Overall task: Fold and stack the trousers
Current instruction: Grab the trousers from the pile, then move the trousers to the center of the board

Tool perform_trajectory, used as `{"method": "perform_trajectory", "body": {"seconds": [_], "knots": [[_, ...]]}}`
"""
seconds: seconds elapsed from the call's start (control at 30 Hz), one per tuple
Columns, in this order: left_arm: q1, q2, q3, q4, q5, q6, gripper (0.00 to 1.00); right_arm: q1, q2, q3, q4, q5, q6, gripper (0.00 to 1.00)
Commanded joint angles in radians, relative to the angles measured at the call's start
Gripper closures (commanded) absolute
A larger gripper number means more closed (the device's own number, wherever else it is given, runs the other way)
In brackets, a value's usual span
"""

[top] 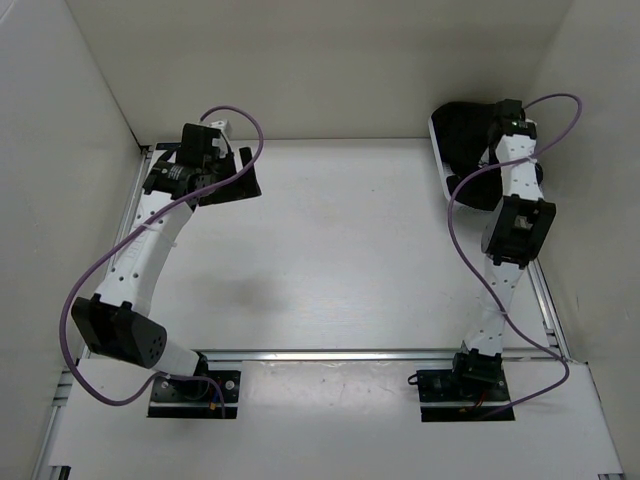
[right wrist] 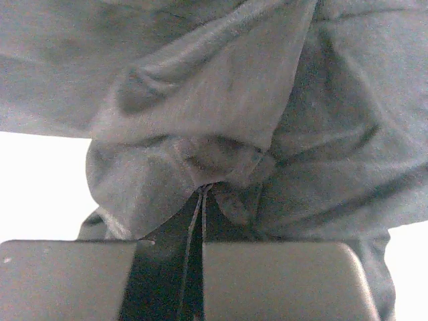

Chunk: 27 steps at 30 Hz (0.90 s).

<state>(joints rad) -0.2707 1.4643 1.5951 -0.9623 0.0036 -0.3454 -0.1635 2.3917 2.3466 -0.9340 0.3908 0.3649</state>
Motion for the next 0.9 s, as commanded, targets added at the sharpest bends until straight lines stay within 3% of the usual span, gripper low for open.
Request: {"method": "perform_trajectory", "body": {"seconds": [0.0,0.13,0.37,0.5,0.57,0.6,0.77,0.87], "knots": [[-0.004,-0.038,0.051,-0.004,0.01,-0.017,0.0,0.004,-0.181,0.039,0.037,-0.056,-0.001,1.0],[-0.004,-0.056,0.06,-0.004,0.01,-0.017,0.0,0.05,-0.325,0.126,0.037,-0.141,-0.033,1.0],[-0.004,-0.094,0.135,-0.039,-0.008,-0.006,0.0,0.314,-0.655,0.2,0.139,-0.158,-0.176,1.0],[-0.004,-0.116,0.203,-0.084,-0.056,0.003,0.0,0.474,-0.799,0.076,0.178,-0.188,-0.176,1.0],[-0.004,-0.116,0.247,-0.102,-0.099,0.003,0.0,0.602,-0.866,-0.08,0.216,-0.208,-0.158,1.0],[-0.004,-0.125,0.261,-0.111,-0.123,-0.01,0.0,0.695,-0.879,-0.133,0.225,-0.208,-0.158,1.0],[0.005,-0.134,0.35,-0.157,-0.114,-0.01,0.0,0.921,-0.85,-0.462,0.235,-0.19,-0.077,1.0],[0.024,-0.174,0.35,-0.158,-0.105,-0.021,0.0,1.01,-0.796,-0.527,0.167,-0.157,-0.041,0.48]]}}
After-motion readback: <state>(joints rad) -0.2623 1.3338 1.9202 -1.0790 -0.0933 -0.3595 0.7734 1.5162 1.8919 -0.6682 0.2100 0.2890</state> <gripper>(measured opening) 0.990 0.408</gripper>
